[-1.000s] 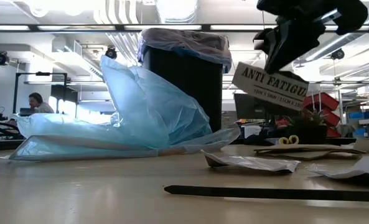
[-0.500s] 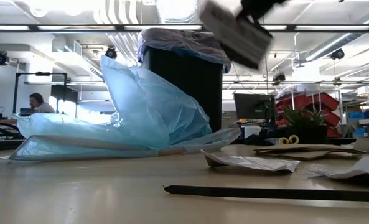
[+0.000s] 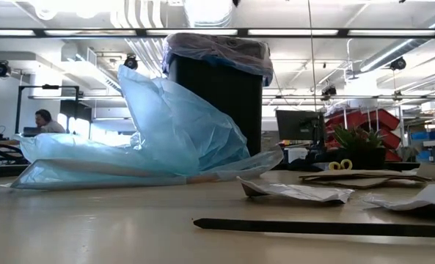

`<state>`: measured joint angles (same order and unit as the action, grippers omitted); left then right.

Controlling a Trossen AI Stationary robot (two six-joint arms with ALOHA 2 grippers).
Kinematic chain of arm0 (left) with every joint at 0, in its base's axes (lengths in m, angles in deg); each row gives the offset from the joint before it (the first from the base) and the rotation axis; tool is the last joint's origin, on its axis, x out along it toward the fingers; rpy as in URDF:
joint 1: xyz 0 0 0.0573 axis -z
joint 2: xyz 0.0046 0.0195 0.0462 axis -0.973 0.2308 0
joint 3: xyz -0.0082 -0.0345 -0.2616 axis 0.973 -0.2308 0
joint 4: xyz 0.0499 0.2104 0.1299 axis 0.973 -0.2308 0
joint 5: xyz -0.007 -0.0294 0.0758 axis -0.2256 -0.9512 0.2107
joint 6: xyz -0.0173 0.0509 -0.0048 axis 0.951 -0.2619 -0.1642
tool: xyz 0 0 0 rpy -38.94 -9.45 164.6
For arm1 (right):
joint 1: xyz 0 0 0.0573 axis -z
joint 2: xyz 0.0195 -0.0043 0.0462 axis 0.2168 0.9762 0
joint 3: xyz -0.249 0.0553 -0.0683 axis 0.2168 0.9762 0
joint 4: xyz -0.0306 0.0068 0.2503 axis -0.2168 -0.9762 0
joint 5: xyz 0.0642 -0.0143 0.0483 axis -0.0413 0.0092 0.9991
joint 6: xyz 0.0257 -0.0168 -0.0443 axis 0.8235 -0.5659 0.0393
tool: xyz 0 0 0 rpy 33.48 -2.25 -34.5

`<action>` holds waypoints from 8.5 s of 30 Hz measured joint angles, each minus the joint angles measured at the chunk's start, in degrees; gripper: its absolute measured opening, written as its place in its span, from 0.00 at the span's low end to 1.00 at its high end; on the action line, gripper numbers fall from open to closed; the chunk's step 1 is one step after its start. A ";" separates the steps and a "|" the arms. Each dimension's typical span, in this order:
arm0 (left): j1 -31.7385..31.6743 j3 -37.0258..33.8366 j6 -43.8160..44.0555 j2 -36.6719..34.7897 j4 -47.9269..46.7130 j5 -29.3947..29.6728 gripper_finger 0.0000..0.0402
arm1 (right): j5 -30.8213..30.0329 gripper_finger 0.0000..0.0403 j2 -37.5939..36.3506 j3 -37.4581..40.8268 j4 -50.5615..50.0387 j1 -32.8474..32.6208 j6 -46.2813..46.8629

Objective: Place trash/remove bag and relplace
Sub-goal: Put the white paper into the trash bin, then put the brown cardboard into the trash bin

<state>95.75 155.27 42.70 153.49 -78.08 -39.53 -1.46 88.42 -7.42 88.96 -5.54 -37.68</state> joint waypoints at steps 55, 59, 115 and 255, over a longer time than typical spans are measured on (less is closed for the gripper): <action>6.10 -5.58 23.79 2.88 -22.10 -5.76 0.43 | 13.35 0.90 1.78 1.89 -61.57 -17.44 22.55; 6.10 -6.28 24.20 2.87 -22.02 -7.35 0.45 | 15.03 0.98 1.75 9.70 -60.43 -17.94 29.01; 6.26 -7.13 27.20 2.87 -22.58 -10.73 0.41 | 17.00 0.32 15.49 30.34 -29.55 -18.23 33.98; 8.20 -7.54 32.05 7.08 -18.51 -4.85 0.36 | 28.17 0.52 21.65 30.60 -32.20 -15.08 -1.94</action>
<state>103.95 147.73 74.75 160.57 -96.59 -44.39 26.71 110.07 23.18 56.76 -20.62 -39.62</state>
